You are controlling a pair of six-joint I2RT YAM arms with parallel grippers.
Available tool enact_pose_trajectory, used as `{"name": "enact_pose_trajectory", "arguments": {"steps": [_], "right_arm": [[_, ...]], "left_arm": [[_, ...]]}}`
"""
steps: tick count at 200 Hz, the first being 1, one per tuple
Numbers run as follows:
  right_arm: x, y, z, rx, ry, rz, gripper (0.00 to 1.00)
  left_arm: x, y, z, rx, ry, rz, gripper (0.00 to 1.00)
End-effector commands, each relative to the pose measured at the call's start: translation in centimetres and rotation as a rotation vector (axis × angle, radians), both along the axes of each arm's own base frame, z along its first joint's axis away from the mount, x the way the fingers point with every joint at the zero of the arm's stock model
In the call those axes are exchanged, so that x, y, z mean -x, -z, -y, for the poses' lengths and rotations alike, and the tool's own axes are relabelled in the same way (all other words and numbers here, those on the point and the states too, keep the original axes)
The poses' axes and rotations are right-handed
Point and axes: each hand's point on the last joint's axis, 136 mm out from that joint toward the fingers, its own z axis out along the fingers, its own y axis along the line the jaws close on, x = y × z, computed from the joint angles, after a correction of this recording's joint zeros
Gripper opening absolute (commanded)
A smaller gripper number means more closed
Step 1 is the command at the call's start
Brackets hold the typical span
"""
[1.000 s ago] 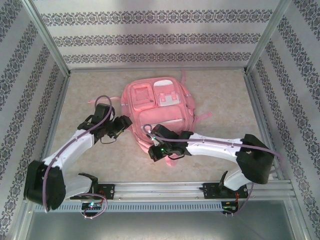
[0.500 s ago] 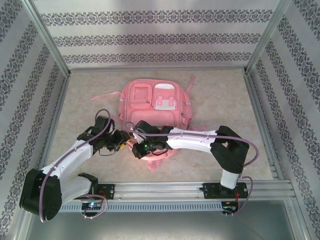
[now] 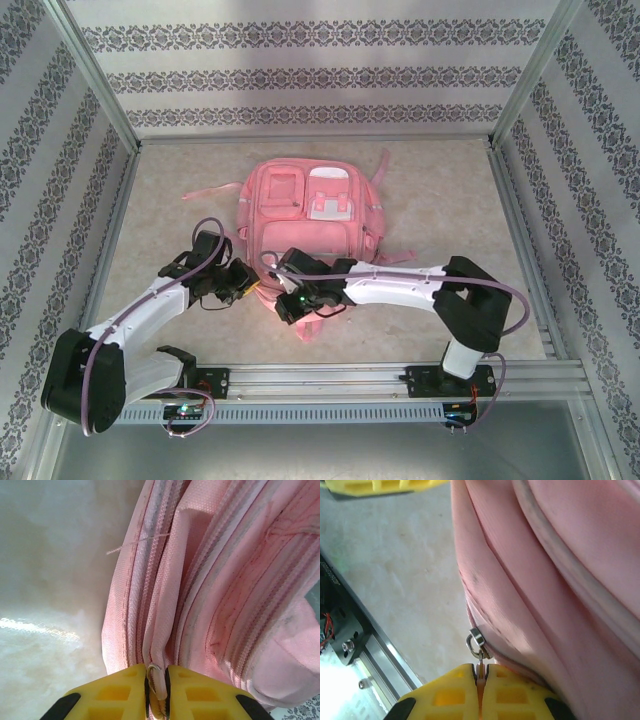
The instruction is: Pack the student bag
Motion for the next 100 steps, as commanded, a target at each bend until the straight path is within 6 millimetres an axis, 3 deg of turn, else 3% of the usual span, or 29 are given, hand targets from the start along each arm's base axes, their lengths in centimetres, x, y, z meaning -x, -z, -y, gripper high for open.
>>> {"name": "enact_pose_trajectory", "arguments": {"steps": [1,70,100], "right_arm": [[1.5,0.6,3.2,0.092,0.002,-0.012,0.0],[2.6,0.7,9.8,0.168,0.067,-0.019,0.0],[3.0,0.1,9.5,0.115,0.054,-0.028,0.0]], "left_arm": [[-1.3,-0.5,-1.0,-0.069,-0.026,0.045,0.17],[-1.9,-0.8,-1.3,-0.088,-0.025,0.052,0.17],[-1.9,-1.1,-1.1,-0.082,-0.012,0.052,0.18]]}}
